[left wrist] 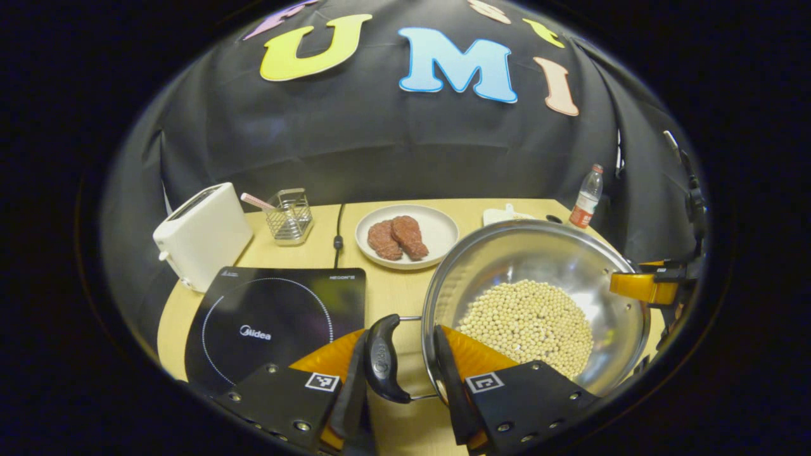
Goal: First push the handle of the pot to place it horizontally, then grasp the pot with both hands and set it on the induction cooktop.
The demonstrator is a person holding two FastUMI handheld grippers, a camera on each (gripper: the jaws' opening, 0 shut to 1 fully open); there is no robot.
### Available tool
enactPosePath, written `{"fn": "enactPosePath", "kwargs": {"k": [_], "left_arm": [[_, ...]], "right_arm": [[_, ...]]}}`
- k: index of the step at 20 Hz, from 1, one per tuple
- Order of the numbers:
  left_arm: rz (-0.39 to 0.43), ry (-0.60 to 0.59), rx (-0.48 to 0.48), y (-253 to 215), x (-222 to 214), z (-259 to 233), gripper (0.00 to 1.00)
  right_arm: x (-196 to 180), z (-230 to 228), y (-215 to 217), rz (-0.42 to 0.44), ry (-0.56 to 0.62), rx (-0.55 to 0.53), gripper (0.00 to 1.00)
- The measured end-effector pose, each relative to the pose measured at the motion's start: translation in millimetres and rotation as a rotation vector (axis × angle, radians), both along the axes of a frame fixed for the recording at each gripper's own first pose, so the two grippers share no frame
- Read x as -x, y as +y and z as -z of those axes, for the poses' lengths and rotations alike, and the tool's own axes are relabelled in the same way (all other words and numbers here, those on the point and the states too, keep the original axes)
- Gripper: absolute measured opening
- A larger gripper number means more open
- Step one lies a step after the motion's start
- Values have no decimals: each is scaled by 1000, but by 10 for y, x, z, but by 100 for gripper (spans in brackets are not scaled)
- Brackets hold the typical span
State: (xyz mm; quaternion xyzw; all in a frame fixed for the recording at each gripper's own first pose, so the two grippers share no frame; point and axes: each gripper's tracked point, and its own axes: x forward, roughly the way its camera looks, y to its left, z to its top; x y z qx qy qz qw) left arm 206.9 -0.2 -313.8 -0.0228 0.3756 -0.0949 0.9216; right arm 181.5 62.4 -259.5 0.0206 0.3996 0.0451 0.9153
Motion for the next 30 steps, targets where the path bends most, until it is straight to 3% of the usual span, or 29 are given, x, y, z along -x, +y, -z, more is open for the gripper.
{"fn": "enactPosePath", "kwargs": {"k": [3,8,11,12,14,15,17,24,30], "left_arm": [[-16,-3,5,179,42,-52,57],[-38,-8,3,487,70,-106,57],[-51,-9,4,656,100,-133,54],[-53,-9,4,703,112,-130,54],[-58,-11,7,808,113,-144,57],[-59,-12,7,865,125,-139,60],[-59,-14,4,968,124,-147,57],[-62,-29,-4,1385,83,-179,57],[-64,-31,-4,1699,62,-129,57]], "right_arm": [[27,-75,153,-11,-9,-1,51],[47,-163,416,-30,-18,-6,52],[66,-200,567,-36,-21,-14,58],[72,-217,612,-37,-22,-15,51],[83,-249,701,-41,-26,-14,54],[81,-254,750,-43,-28,-15,51],[96,-274,853,-41,-24,-25,58],[110,-361,1222,-39,-35,-44,51],[120,-387,1522,-39,-35,-50,54]]}}
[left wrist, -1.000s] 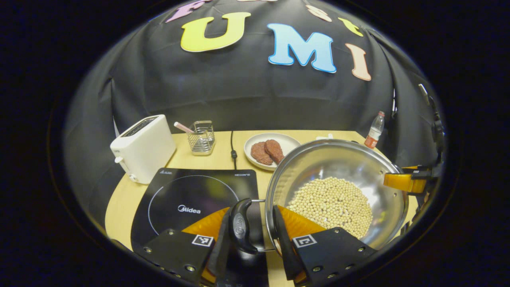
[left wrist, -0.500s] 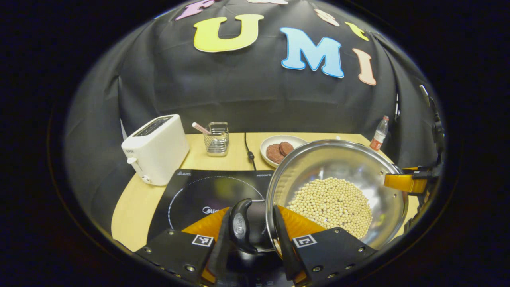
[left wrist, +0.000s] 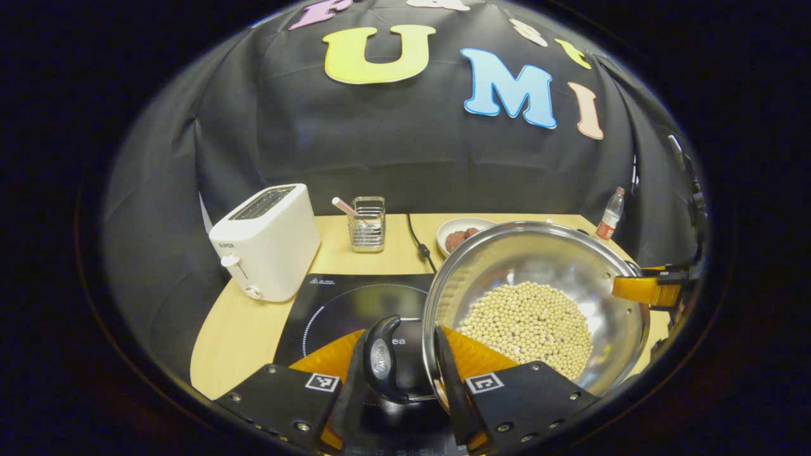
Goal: First push the handle of the pot to place it horizontally, then grasp the pot with both hands and set it on the induction cooktop.
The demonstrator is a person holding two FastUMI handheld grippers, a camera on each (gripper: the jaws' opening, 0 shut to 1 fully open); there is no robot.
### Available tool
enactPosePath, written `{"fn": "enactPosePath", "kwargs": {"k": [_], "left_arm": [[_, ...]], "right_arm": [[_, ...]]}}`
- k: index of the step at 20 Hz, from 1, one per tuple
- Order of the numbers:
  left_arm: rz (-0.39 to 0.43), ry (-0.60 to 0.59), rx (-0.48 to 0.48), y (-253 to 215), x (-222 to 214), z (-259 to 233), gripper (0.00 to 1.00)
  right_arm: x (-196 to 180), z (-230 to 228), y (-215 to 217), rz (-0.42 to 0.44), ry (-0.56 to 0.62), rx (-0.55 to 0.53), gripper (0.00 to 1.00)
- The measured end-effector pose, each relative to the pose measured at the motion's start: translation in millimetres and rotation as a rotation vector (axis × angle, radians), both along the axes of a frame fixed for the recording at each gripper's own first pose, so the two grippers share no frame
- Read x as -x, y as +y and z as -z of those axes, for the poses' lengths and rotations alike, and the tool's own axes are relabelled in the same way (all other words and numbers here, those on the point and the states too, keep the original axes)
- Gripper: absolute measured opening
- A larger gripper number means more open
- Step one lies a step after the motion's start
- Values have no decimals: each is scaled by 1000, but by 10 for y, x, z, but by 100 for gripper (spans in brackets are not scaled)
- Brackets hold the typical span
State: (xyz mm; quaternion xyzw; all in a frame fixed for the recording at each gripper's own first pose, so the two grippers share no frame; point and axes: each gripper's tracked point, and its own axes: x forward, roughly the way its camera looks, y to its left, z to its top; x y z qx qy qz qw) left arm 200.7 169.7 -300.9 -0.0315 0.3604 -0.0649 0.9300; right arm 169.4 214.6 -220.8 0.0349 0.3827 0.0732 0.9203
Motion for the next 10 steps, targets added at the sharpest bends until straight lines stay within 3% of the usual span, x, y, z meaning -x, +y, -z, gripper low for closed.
{"fn": "enactPosePath", "kwargs": {"k": [10], "left_arm": [[7,4,-11,462,-124,93,57]], "right_arm": [[-51,15,445,1,14,-14,51]]}}
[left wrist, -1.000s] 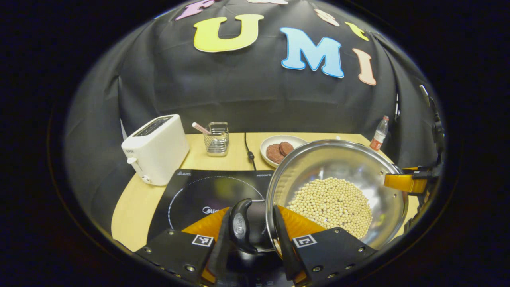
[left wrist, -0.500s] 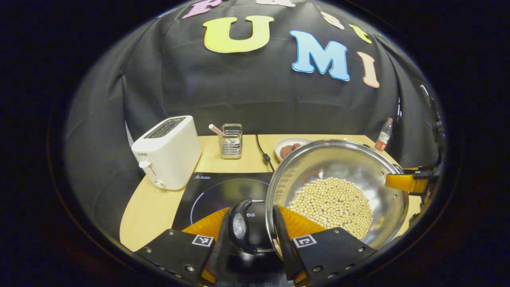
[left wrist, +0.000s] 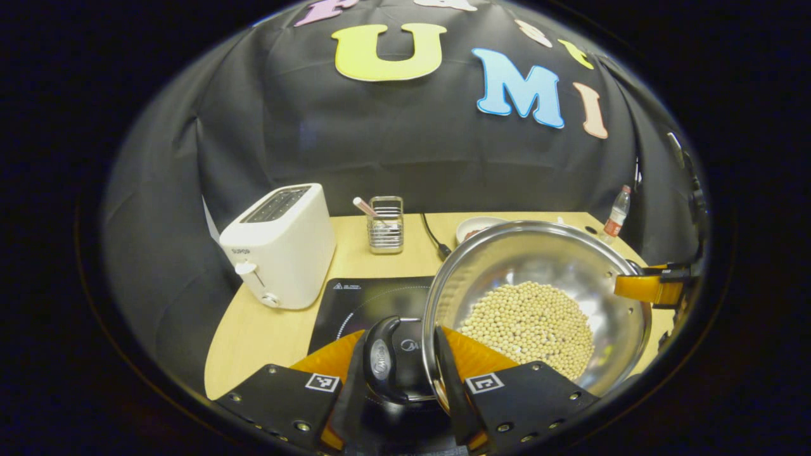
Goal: First push the handle of the pot to place it horizontally, then grasp the pot with both hands and set it on the induction cooktop.
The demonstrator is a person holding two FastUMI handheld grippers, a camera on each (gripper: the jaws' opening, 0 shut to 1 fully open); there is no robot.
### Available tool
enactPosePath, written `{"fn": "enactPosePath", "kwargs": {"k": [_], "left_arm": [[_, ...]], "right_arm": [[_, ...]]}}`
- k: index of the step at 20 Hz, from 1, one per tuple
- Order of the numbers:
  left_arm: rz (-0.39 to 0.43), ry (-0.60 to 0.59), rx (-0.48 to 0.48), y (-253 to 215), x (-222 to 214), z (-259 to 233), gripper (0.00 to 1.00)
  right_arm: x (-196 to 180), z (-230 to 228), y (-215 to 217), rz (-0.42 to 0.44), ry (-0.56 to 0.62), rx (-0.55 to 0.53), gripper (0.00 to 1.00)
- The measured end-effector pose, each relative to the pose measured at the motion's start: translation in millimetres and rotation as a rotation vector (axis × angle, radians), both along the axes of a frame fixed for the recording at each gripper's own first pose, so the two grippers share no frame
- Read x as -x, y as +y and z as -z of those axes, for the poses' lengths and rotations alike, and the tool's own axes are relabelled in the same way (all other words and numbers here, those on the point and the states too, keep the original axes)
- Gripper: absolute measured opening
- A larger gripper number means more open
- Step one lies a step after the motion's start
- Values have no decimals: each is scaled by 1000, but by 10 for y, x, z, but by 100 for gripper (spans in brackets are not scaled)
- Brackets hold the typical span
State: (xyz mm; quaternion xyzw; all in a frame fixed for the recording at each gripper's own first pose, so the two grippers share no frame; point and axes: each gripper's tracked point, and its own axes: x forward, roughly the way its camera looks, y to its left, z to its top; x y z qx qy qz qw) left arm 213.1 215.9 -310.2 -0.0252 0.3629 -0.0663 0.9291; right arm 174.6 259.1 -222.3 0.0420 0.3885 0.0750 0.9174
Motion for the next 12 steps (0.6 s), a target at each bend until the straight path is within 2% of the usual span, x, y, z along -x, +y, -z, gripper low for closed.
{"fn": "enactPosePath", "kwargs": {"k": [3,10,12], "left_arm": [[-6,3,-6,136,-2,45,57],[-18,14,-19,425,-38,70,57],[-19,15,-25,499,-61,88,57]], "right_arm": [[-17,6,143,-7,7,-7,54],[-45,65,412,-25,10,-23,51],[-51,89,485,-27,13,-32,54]]}}
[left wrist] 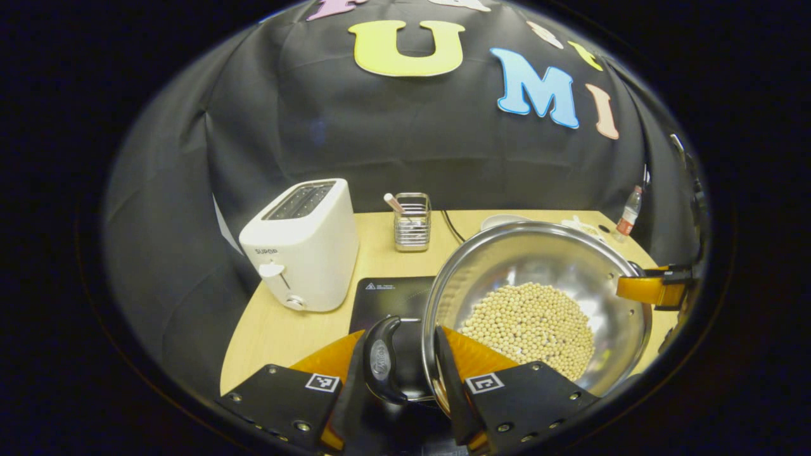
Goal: First push the handle of the pot to place it horizontally, then grasp the pot with both hands and set it on the induction cooktop.
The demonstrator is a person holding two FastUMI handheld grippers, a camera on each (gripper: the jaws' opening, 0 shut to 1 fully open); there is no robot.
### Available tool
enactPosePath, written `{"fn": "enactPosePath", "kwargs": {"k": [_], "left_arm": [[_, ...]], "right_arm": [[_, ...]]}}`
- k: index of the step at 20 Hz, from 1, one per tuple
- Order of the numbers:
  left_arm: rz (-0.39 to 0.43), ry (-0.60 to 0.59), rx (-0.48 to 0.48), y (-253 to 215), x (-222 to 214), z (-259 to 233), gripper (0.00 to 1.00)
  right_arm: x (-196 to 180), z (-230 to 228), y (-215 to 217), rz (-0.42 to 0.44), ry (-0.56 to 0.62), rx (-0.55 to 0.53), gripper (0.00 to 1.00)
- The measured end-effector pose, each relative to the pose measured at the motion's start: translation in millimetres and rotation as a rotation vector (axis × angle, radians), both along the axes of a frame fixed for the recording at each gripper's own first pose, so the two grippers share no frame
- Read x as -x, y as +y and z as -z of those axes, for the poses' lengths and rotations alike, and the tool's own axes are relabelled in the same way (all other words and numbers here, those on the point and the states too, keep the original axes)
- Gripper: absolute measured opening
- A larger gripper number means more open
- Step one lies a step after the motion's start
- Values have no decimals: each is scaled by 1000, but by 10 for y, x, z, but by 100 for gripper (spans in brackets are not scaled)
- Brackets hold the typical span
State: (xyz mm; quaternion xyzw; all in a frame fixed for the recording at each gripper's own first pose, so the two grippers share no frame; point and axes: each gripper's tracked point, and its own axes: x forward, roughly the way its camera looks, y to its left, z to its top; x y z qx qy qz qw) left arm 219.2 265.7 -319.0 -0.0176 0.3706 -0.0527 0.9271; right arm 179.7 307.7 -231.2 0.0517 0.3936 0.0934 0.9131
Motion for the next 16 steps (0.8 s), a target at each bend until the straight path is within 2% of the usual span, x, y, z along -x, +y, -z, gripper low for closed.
{"fn": "enactPosePath", "kwargs": {"k": [1,3,7,8,9,10,11,12,14,16], "left_arm": [[-3,0,0,40,-14,2,57],[-6,4,0,95,-46,23,57],[-2,4,-15,160,-76,27,57],[-7,9,-13,185,-91,53,54],[-12,12,-10,231,-93,79,57],[-13,14,-9,277,-111,105,57],[-13,16,-11,306,-125,148,57],[-14,17,-13,318,-143,173,57],[-16,18,-15,332,-147,196,57],[-19,16,-18,380,-142,216,57]], "right_arm": [[-12,11,34,3,-2,-6,51],[-34,29,94,8,-4,-12,54],[-51,77,222,9,1,-34,51],[-63,81,254,9,2,-40,51],[-65,90,281,7,1,-42,51],[-69,93,296,6,0,-43,54],[-56,104,318,6,2,-45,51],[-51,112,333,6,5,-48,54],[-43,128,367,6,7,-48,51],[-63,129,406,7,3,-53,54]]}}
